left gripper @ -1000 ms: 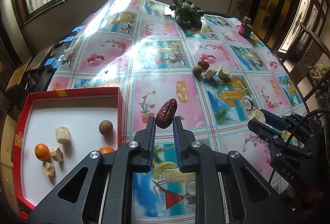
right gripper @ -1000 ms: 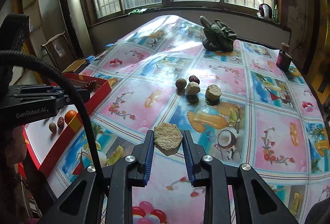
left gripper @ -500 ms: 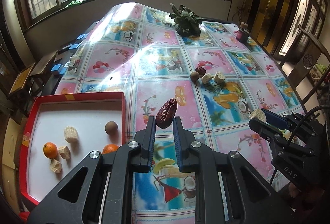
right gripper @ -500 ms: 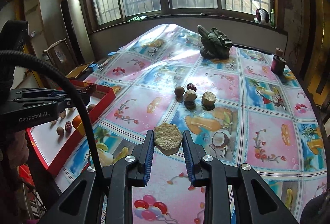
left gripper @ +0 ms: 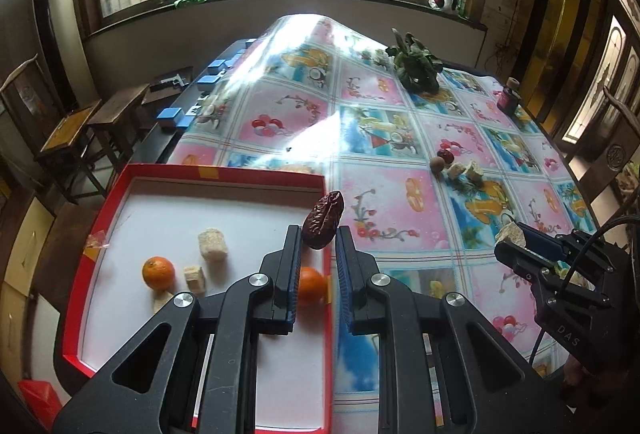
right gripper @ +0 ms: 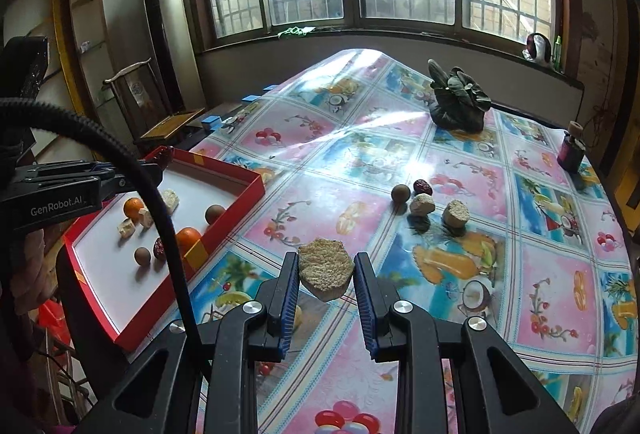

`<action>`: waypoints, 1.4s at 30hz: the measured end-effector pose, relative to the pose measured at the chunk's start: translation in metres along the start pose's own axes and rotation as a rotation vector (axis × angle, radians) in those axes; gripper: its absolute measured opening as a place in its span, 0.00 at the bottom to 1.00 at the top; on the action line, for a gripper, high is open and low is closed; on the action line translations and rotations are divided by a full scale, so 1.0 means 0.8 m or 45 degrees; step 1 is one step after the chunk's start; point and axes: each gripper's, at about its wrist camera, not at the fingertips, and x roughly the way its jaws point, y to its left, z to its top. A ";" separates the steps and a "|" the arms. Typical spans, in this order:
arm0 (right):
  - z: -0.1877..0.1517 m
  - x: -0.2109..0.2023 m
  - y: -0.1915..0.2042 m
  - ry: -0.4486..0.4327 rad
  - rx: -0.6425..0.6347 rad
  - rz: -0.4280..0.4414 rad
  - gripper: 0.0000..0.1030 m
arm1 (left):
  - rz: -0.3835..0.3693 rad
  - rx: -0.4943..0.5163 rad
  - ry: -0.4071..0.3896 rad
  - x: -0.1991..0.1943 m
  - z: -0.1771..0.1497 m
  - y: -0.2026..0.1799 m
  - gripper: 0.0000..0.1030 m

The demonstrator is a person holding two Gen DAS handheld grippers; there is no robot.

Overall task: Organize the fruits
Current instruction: 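Carry the red date and cake round toward the red tray, then lower the date and cake round into the tray and open both grippers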

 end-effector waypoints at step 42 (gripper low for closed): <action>0.062 0.183 0.186 0.235 -0.330 0.367 0.25 | 0.246 -0.300 0.190 0.107 -0.003 0.175 0.16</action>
